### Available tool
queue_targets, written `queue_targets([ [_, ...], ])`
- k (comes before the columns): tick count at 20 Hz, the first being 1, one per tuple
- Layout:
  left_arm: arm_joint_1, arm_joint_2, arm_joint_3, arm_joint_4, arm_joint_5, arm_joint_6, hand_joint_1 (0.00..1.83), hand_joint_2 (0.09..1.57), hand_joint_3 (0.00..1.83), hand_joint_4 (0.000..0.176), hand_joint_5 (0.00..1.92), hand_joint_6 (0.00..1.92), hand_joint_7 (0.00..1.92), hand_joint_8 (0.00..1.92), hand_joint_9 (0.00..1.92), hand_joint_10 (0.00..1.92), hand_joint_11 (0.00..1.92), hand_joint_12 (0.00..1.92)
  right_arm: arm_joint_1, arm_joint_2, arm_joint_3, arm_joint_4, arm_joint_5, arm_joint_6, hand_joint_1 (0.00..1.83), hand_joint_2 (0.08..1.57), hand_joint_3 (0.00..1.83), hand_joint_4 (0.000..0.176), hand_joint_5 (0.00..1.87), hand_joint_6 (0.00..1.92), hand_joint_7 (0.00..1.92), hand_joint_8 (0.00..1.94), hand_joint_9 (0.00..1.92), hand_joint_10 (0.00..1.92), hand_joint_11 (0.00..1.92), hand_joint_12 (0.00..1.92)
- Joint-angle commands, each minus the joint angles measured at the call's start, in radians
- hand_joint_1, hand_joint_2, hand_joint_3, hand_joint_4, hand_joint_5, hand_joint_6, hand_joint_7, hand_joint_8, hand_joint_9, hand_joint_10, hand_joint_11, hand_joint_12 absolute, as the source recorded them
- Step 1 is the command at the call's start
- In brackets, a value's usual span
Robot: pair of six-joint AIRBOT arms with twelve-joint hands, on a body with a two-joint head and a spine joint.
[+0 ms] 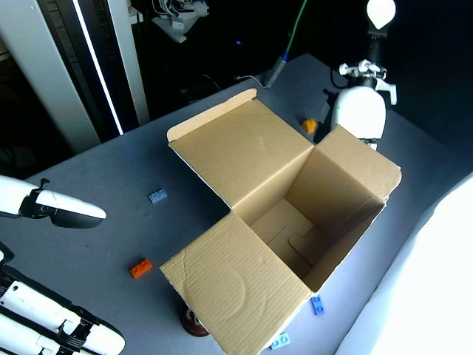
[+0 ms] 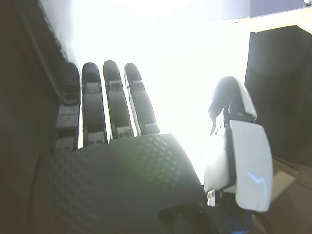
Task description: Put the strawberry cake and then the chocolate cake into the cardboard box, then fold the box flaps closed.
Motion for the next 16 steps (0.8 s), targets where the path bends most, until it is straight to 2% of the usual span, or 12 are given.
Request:
queue_targets([
  [1,-0.001,-0.002,0.015,-0.041,0.017,-0.005,1.04,0.96,0.0,0.037,0.14,0.01,0.11,0.0,0.1,0.0,0.0,0.34,0.016,0.01,0.006,0.002,0.116,0.006,0.0,1.12,0.0,0.0,0.2,0.0,0.22,0.0,0.21,0.0,0.0,0.66],
  [3,0.002,-0.026,0.046,-0.054,0.016,-0.007,1.01,0.98,0.01,0.033,0.13,0.0,0.12,0.0,0.11,0.0,0.0,0.37,0.018,0.01,0.006,0.002,0.118,0.006,0.0,1.12,0.0,0.0,0.21,0.0,0.23,0.01,0.22,0.01,0.0,0.67],
  [8,-0.005,-0.081,0.101,-0.06,0.015,-0.007,1.03,0.96,0.0,0.0,0.1,0.0,0.11,0.0,0.1,0.0,0.0,0.29,0.019,0.009,0.006,0.002,0.124,0.006,0.0,1.11,0.0,0.0,0.21,0.0,0.22,0.0,0.22,0.0,0.0,0.68],
  [11,-0.015,-0.121,0.139,-0.056,0.015,-0.007,1.03,0.96,0.0,0.0,0.07,0.0,0.08,0.0,0.08,0.0,0.0,0.29,0.027,0.009,0.006,0.002,0.121,0.005,0.0,1.11,0.0,0.0,0.2,0.0,0.22,0.0,0.21,0.0,0.0,0.65],
  [12,-0.014,-0.136,0.157,-0.056,0.013,-0.007,1.04,0.95,0.0,0.0,0.06,0.0,0.08,0.0,0.08,0.0,0.0,0.27,0.028,0.008,0.006,0.002,0.12,0.005,0.05,1.1,0.0,0.0,0.17,0.0,0.2,0.0,0.19,0.0,0.0,0.59],
  [14,-0.01,-0.156,0.182,-0.054,0.01,-0.007,0.99,0.96,0.0,0.0,0.06,0.0,0.08,0.0,0.06,0.0,0.0,0.26,0.028,0.008,0.006,0.002,0.12,0.005,0.18,1.06,0.0,0.0,0.16,0.0,0.18,0.0,0.19,0.0,0.0,0.64],
  [16,-0.007,-0.175,0.214,-0.055,0.01,-0.007,1.0,0.96,0.0,0.001,0.06,0.0,0.07,0.0,0.06,0.0,0.0,0.23,0.028,0.008,0.006,0.002,0.12,0.005,0.24,1.05,0.0,0.0,0.16,0.0,0.18,0.0,0.18,0.0,0.0,0.64],
])
